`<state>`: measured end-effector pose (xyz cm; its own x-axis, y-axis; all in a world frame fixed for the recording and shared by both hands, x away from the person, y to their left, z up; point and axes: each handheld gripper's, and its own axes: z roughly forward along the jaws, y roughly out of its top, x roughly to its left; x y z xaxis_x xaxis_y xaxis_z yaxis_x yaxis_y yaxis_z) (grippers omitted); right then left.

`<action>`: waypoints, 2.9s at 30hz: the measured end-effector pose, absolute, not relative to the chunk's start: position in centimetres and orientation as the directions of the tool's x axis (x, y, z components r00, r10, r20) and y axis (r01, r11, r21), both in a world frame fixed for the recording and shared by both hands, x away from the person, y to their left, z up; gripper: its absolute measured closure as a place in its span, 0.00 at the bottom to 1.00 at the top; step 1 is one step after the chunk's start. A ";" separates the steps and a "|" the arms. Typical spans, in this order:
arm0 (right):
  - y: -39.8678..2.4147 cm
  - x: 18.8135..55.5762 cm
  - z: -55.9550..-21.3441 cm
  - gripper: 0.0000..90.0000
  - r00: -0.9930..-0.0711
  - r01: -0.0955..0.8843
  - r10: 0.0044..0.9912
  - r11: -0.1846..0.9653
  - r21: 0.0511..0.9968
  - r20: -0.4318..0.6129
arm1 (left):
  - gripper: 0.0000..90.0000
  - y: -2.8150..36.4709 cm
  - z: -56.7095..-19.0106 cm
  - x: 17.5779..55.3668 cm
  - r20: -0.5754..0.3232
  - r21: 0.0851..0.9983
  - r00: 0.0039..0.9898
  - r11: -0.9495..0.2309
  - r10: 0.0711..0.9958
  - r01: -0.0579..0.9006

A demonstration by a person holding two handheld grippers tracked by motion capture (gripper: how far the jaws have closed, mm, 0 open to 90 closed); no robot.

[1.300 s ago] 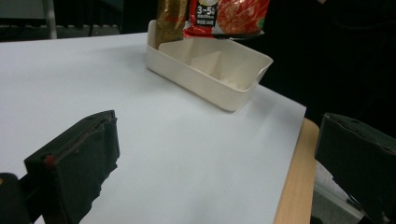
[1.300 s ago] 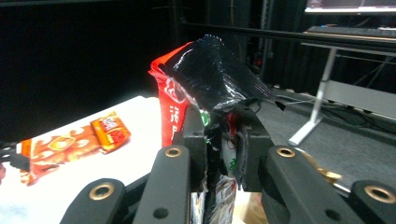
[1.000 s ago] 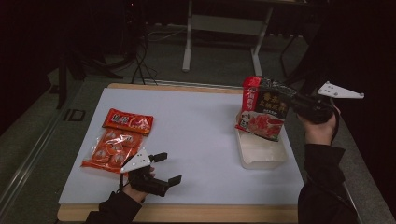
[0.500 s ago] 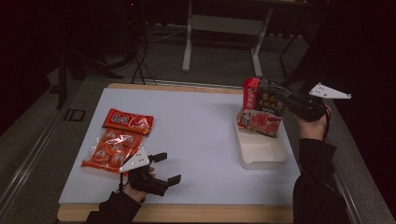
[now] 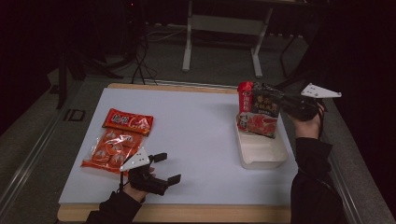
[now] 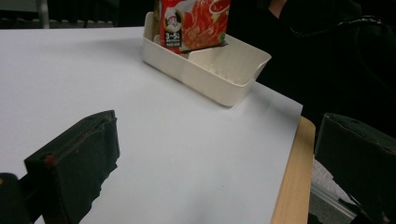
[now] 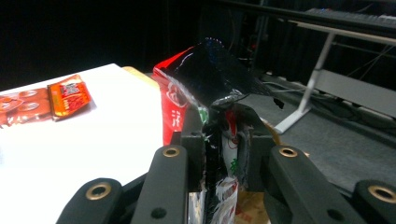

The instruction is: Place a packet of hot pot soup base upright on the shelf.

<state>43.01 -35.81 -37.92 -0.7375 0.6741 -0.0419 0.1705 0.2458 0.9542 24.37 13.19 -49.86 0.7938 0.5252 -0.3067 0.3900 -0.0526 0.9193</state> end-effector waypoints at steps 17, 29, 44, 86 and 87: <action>-36.3 42.8 -41.1 0.82 -0.736 0.231 0.676 0.188 0.955 0.045 | 0.00 13.2 -50.1 24.4 -0.305 0.917 0.790 -0.058 0.531 0.394; -36.5 42.1 -40.8 0.70 -0.701 0.292 0.711 0.212 0.933 0.058 | 0.00 13.2 -50.1 24.4 -0.302 0.917 0.789 -0.062 0.535 0.393; -36.2 40.3 -37.0 0.42 -0.682 0.295 0.726 0.155 0.943 0.094 | 0.00 13.1 -50.1 24.4 -0.293 0.917 0.789 -0.076 0.540 0.392; -27.4 28.9 -40.0 0.16 -0.859 0.232 0.503 0.212 0.949 0.098 | 0.13 21.3 -43.5 25.3 -0.153 0.931 0.763 -0.167 0.628 0.324; -27.2 28.3 -40.5 0.16 -0.864 0.234 0.492 0.210 0.949 0.105 | 0.15 22.0 -43.6 25.4 -0.150 0.929 0.755 -0.170 0.638 0.328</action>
<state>28.34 -27.24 -40.48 -0.8644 0.4917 0.1048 0.2345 0.2098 0.9492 25.39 21.95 -43.60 0.7553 0.6379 -0.1503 0.3285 -0.1701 0.9291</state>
